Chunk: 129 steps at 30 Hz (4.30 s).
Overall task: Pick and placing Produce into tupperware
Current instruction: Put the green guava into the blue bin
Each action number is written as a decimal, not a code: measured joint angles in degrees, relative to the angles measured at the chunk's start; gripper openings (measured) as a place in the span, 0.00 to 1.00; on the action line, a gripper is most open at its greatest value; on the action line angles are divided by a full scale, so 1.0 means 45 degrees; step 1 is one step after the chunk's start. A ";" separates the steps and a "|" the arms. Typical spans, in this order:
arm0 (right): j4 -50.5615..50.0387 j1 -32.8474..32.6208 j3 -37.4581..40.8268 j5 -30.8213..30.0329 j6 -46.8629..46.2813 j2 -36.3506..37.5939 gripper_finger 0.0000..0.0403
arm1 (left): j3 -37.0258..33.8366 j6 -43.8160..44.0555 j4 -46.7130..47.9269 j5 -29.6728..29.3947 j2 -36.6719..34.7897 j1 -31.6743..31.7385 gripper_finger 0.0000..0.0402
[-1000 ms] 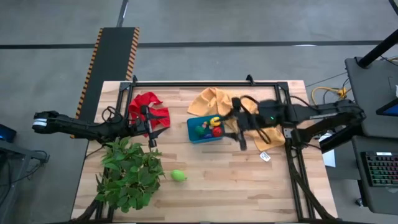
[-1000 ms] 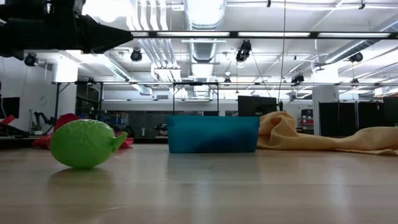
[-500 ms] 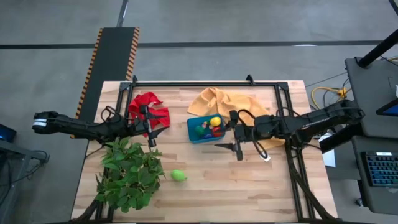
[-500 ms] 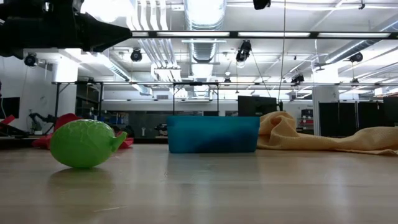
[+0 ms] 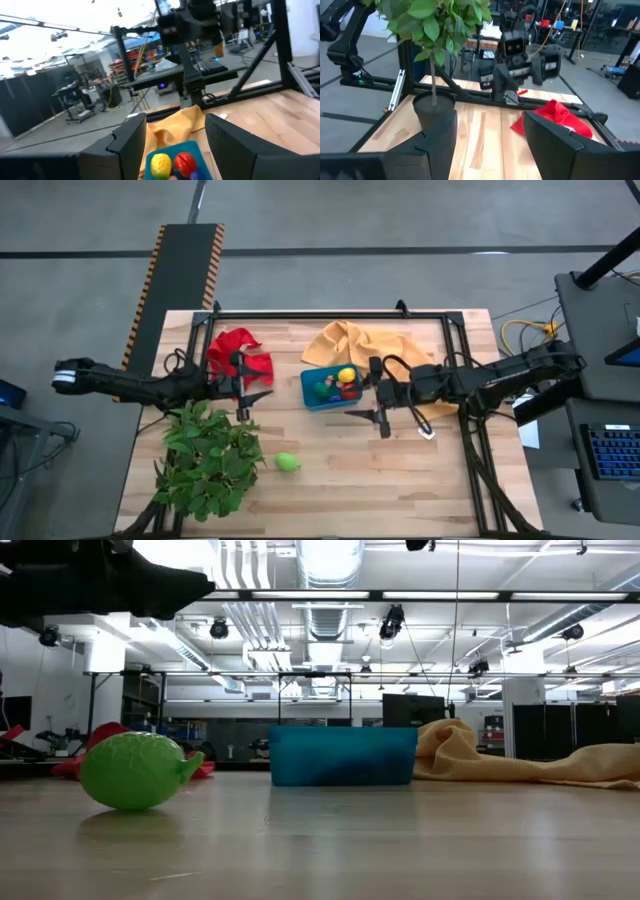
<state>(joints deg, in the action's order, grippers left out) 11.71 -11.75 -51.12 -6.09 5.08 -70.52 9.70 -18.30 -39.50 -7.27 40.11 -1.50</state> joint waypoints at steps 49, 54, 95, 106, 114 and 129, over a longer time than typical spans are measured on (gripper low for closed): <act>0.0126 -0.0029 -0.0212 0.0009 -0.0033 0.0004 0.54 | 0.6053 -0.4514 0.5756 0.8606 0.9197 0.2415 0.49; 0.0128 -0.0029 -0.0212 0.0009 -0.0033 0.0009 0.54 | 0.6099 -0.5747 0.6256 0.7786 0.9087 0.1688 0.62; 0.0126 -0.0019 -0.0217 0.0003 -0.0111 0.0009 0.54 | 0.6520 -0.2007 0.9643 0.4520 0.9051 -0.2125 0.65; 0.0104 -0.0019 -0.0217 0.0000 -0.0072 0.0009 0.54 | 0.7254 0.0335 1.1013 0.4540 0.9297 -0.2485 0.65; -0.0272 -0.0019 -0.0217 -0.0005 -0.0072 0.0009 0.54 | 0.7579 0.1137 1.1009 0.4519 0.9923 -0.3128 0.65; -0.0674 -0.0019 -0.0217 -0.0005 -0.0125 0.0009 0.54 | 0.9319 0.1931 1.2708 0.4508 1.2131 -0.3255 0.65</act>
<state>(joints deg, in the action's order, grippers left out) 8.67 -11.84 -52.10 -6.11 4.51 -70.48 51.63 -9.61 17.69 13.02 94.70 -16.14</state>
